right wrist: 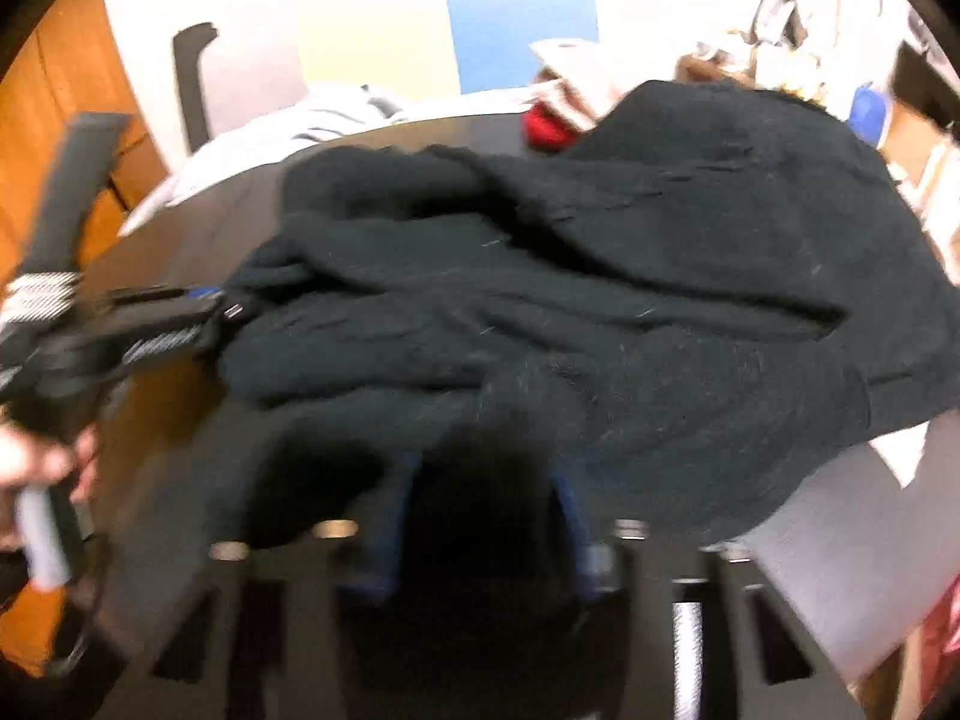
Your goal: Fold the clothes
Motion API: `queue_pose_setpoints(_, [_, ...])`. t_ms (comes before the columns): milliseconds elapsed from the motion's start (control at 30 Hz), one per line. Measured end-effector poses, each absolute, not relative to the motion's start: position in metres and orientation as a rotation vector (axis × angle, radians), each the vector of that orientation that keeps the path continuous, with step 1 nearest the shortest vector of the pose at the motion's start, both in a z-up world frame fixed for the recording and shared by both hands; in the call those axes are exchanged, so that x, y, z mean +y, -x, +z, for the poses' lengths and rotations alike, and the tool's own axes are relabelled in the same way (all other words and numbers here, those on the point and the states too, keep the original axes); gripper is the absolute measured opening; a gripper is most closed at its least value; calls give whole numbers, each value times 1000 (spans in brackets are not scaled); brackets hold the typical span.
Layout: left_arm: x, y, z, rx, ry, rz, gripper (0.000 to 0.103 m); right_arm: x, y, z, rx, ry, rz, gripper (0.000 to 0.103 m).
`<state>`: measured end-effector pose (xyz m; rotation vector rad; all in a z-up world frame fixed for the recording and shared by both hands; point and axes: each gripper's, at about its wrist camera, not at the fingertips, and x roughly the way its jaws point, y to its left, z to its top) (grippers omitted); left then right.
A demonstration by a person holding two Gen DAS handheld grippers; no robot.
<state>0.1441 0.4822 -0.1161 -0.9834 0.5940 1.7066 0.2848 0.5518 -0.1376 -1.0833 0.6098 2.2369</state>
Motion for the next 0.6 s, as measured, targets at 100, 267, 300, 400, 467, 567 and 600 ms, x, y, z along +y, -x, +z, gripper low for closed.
queue_pose_setpoints(100, [470, -109, -112, 616, 1006, 1793, 6, 520, -279, -136, 808, 1118, 2395, 29])
queue_pose_setpoints(267, [419, -25, -105, 452, 1187, 1925, 20, 445, -254, -144, 915, 1229, 2601, 34])
queue_pose_setpoints(300, [408, -16, -103, 432, 1198, 1962, 19, 436, -250, -143, 939, 1246, 2624, 39])
queue_pose_setpoints(400, [374, -9, -93, 272, 1228, 1899, 19, 421, -245, -135, 899, 1288, 2669, 46])
queue_pose_setpoints(467, [364, -31, -86, 276, 1150, 1804, 23, 431, -249, -127, 899, 1264, 2648, 46])
queue_pose_setpoints(567, [364, -81, -82, 367, 1044, 1663, 26, 456, -280, -116, 854, 1187, 2569, 57])
queue_pose_setpoints(600, [366, -97, -82, 379, 1025, 1606, 27, 471, -285, -115, 796, 1187, 2527, 60])
